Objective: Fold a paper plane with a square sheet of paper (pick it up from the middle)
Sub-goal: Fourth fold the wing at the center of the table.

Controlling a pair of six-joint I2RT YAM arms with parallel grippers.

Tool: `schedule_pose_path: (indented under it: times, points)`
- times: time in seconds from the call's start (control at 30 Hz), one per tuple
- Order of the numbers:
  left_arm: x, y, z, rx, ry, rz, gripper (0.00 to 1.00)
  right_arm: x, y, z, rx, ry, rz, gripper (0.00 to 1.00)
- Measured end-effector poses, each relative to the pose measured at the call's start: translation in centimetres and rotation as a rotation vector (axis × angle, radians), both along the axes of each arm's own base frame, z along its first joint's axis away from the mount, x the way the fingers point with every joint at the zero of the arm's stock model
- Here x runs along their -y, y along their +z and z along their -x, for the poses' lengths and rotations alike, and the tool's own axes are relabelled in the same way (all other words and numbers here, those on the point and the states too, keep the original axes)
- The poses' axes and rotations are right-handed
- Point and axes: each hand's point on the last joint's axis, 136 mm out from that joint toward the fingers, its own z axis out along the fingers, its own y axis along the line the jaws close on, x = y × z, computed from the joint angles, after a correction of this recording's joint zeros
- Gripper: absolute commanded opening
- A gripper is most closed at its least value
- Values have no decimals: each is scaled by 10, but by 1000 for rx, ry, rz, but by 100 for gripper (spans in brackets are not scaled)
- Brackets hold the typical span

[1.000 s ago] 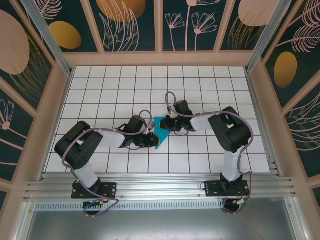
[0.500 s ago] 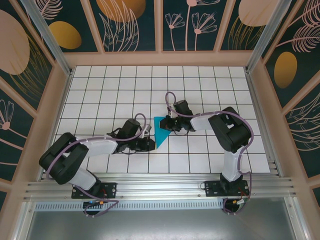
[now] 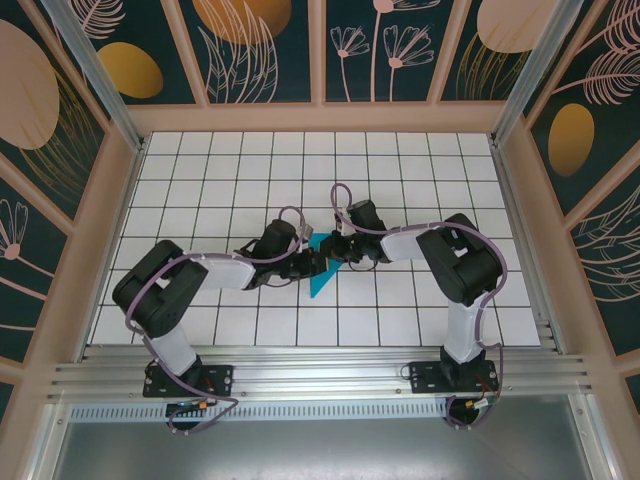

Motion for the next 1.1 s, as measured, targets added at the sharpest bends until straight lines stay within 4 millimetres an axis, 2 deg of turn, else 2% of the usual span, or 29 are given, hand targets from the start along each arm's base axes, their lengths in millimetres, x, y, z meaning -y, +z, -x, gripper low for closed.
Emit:
schedule_pose_path:
  times: [0.2,0.37,0.57,0.63,0.77,0.87,1.0,1.1]
  points:
    - [-6,-26,7,-55,4,-45,16,0,0,0,-7,-7,-4,13]
    - [-8,-26,10,-35,-10,-22,15,-1,1,-1,-9,-8,-4,14]
    - [-12,-27,15,-5,-22,-17,10,-2,3,-2,-15,-10,7,16]
    - [-13,-27,15,-2,-23,-17,7,-2,4,0,-13,-12,20,10]
    - [-16,-28,19,0,-26,-20,4,1,8,6,-12,-11,51,7]
    - [-18,-28,21,4,-32,-30,3,-1,11,18,-2,13,52,7]
    - [-19,-28,23,5,-38,-36,3,0,0,34,-27,33,67,8]
    - [-19,-28,23,4,-41,-34,3,-3,0,32,-26,37,58,9]
